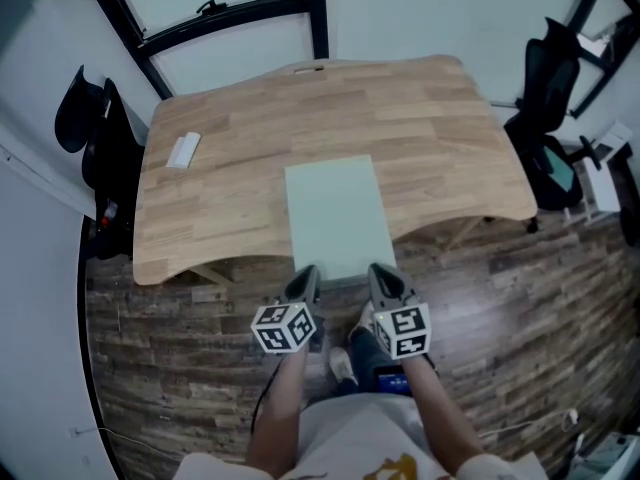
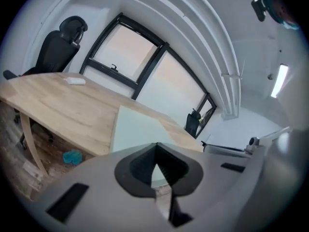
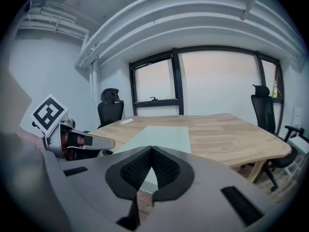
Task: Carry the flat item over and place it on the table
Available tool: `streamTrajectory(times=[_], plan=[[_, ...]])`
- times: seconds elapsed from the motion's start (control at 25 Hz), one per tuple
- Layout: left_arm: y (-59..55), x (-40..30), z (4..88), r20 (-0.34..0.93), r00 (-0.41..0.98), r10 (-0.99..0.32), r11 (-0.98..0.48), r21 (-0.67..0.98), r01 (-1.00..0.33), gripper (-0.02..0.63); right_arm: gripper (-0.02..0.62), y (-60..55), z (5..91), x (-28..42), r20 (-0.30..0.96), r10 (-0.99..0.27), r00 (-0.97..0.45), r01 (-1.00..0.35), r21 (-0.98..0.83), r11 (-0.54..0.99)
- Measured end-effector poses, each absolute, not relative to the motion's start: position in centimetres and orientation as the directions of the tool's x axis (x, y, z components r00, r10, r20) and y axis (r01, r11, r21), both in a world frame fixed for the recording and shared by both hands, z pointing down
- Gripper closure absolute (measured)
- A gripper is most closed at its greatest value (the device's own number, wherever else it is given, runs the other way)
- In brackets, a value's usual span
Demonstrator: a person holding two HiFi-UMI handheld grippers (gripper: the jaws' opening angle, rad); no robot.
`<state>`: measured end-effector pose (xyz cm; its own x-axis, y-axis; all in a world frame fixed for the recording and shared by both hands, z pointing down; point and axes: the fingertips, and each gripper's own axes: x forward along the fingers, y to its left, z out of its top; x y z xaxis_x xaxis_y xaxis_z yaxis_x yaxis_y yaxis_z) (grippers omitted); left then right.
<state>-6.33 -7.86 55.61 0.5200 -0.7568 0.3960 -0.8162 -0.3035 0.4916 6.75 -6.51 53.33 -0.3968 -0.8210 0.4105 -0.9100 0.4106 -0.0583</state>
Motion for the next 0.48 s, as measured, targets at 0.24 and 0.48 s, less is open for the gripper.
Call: streamTrajectory(times=[0.24, 0.48], plan=[[-8.3, -6.2, 52.1, 0.351, 0.457, -0.817, -0.365, 0.297, -0.882, 0.604, 0.595, -5.7, 50.4, 7.1, 0.390, -0.846, -0.363, -0.925, -0.039, 0.379], [-8.1, -5.5, 49.9, 0.317, 0.486, -0.815, -0.406, 0.286, -0.868, 0.604, 0.595, -5.8, 49.4, 7.8, 0.339, -0.882, -0.329, -0.940, -0.025, 0.341]])
